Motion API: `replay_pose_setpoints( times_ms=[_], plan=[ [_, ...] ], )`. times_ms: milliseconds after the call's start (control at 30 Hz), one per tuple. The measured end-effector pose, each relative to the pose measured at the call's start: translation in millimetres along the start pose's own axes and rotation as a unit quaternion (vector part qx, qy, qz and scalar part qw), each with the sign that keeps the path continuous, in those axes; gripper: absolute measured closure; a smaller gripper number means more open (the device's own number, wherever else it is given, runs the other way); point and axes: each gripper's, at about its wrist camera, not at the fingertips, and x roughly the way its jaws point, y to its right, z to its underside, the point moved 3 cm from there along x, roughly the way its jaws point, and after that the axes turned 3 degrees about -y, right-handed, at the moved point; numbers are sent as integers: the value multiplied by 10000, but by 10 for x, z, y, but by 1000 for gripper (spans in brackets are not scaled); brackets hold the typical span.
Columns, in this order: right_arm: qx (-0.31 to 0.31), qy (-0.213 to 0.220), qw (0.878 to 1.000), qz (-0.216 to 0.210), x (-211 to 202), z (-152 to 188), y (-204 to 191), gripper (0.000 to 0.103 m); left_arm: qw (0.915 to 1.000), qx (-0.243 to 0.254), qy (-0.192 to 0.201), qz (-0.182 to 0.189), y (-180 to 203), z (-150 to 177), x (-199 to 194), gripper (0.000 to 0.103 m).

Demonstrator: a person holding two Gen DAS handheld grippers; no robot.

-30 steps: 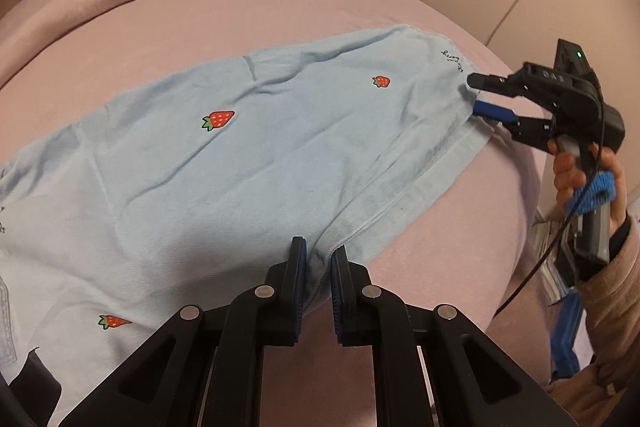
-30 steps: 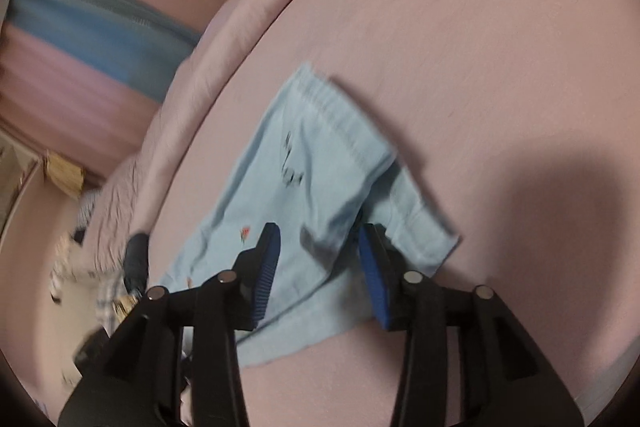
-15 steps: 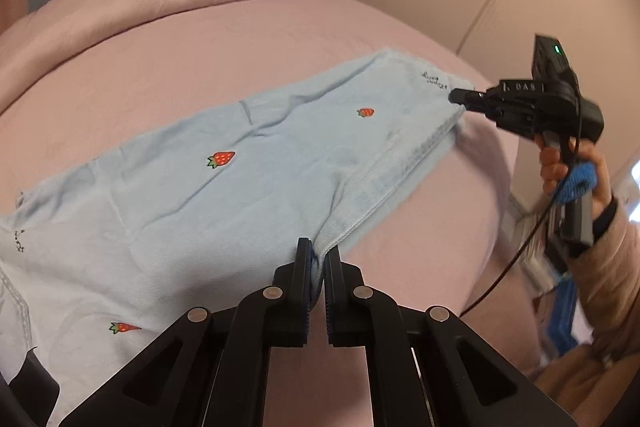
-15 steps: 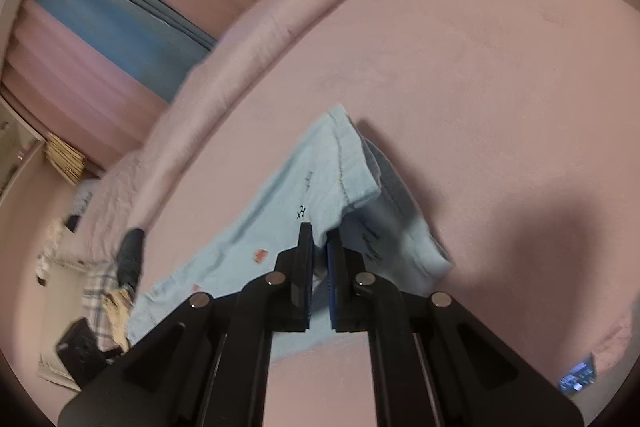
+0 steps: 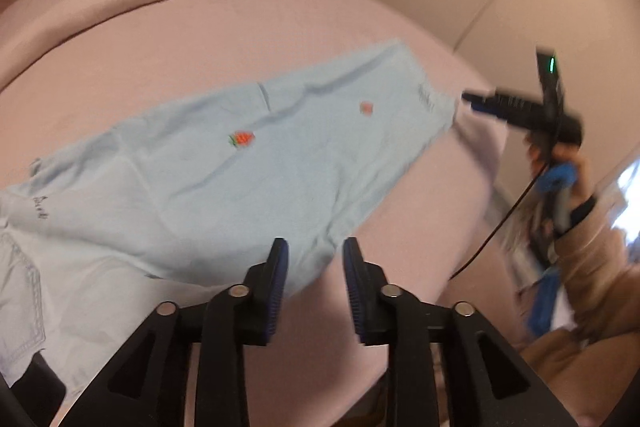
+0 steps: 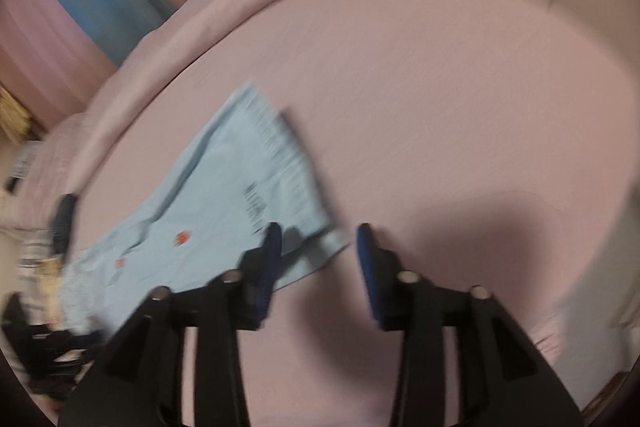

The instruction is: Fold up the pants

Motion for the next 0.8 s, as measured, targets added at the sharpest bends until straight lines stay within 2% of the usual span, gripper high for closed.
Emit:
replay_pose_setpoints(
  times_ms=[33, 67, 133, 200, 267, 333, 400, 433, 467, 500, 567, 633, 667, 700, 767, 800],
  plan=[
    [-121, 175, 9997, 145, -59, -36, -9, 61, 9998, -142, 154, 8, -61, -63, -48, 58],
    [-340, 318, 9989, 112, -94, -84, -86, 61, 9989, -320, 338, -62, -151, -145, -88, 53],
    [-719, 305, 9968, -185, -50, -132, -276, 61, 9961, -676, 549, -141, -290, -310, -58, 53],
    [-1202, 213, 9914, -466, 82, -169, -581, 64, 9925, -1031, 660, 37, -406, -495, 71, 53],
    [-1639, 128, 9828, -837, 291, -198, -940, 65, 9910, -1191, 611, -83, -487, -671, 328, 53],
    [-1761, -107, 9787, -1049, 512, -214, -1107, 68, 9890, -1397, 418, -233, -571, -726, 564, 53],
    [-1682, -510, 9807, -858, 870, -228, -1112, 68, 9836, -1699, 118, -599, -766, -710, 844, 53],
    [-1640, -678, 9815, -720, 989, -202, -1067, 69, 9804, -1894, 37, -550, -865, -671, 931, 54],
    [-1521, -876, 9820, -695, 1131, -191, -984, 80, 9792, -1975, 268, -384, -894, -662, 874, 54],
    [-1441, -803, 9824, -879, 1106, -214, -913, 82, 9797, -1969, 244, -295, -901, -661, 841, 54],
    [-1288, -893, 9802, -1211, 916, -285, -778, 76, 9824, -1837, 104, -332, -906, -658, 813, 54],
    [-1231, -583, 9796, -1480, 722, -397, -652, 71, 9845, -1680, 12, -504, -875, -655, 772, 54],
    [-1181, -320, 9821, -1431, 618, -505, -543, 67, 9853, -1613, -3, -558, -848, -661, 755, 54],
    [-1085, -74, 9858, -1277, 551, -629, -416, 57, 9860, -1574, 3, -553, -810, -653, 737, 54],
    [-850, 106, 9896, -1158, 565, -795, -223, 51, 9872, -1559, 28, -349, -708, -683, 737, 54],
    [-767, 53, 9897, -1211, 609, -863, -181, 51, 9877, -1548, 30, -237, -652, -696, 742, 54]
  ],
)
